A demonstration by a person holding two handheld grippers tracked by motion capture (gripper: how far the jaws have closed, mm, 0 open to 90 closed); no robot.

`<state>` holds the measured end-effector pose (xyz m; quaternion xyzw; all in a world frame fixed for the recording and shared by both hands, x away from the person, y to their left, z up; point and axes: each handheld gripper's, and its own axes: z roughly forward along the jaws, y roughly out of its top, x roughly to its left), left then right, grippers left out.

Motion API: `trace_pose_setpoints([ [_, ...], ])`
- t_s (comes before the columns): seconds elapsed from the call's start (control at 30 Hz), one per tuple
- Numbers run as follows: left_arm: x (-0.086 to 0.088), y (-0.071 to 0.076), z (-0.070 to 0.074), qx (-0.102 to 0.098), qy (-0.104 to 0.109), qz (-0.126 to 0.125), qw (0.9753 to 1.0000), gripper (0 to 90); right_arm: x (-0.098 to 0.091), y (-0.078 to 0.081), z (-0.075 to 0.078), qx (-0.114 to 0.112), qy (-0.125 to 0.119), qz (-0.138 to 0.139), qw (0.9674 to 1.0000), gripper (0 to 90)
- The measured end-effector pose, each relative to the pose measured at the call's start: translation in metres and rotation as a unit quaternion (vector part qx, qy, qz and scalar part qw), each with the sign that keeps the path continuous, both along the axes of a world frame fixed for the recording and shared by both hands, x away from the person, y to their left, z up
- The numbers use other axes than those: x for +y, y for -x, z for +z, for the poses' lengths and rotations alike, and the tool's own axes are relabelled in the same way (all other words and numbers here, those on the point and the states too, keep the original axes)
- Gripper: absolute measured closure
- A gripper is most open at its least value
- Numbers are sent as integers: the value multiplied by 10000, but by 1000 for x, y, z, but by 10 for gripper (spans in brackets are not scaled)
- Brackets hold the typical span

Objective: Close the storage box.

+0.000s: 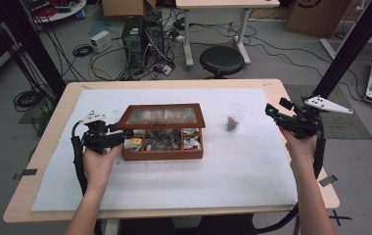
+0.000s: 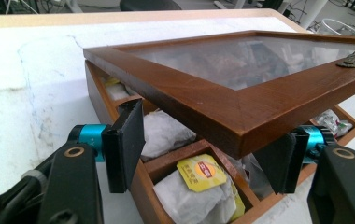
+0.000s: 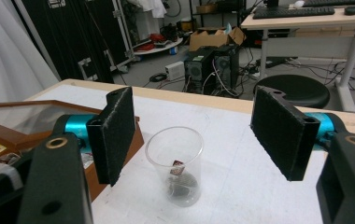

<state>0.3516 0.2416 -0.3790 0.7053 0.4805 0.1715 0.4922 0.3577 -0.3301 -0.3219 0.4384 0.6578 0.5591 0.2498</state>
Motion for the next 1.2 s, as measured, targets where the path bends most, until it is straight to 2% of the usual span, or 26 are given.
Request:
trace_pose_setpoints([
  [0.1, 1, 2, -2, 31, 26, -48, 10000, 382, 0, 1, 0, -11, 22, -26, 10000, 316],
  [0.2, 3, 4, -3, -42, 45, -146, 9999, 387, 0, 1, -1, 6, 4, -29, 10000, 316],
  [0.3, 3, 5, -5, -107, -36, -219, 9997, 388, 1, 0, -2, 4, 29, -17, 10000, 316],
  [0.5, 1, 9, -14, -77, -94, -361, 9993, 387, 3, -1, -4, 39, 58, 9, 10000, 316],
  [0.77, -1, 13, -21, -48, -257, -363, 9990, 387, 2, -1, -4, 51, 51, -1, 10000, 316],
  [1.2, -1, 19, -30, 52, -350, -361, 9987, 386, 3, -1, -5, 74, 45, -6, 10000, 317],
])
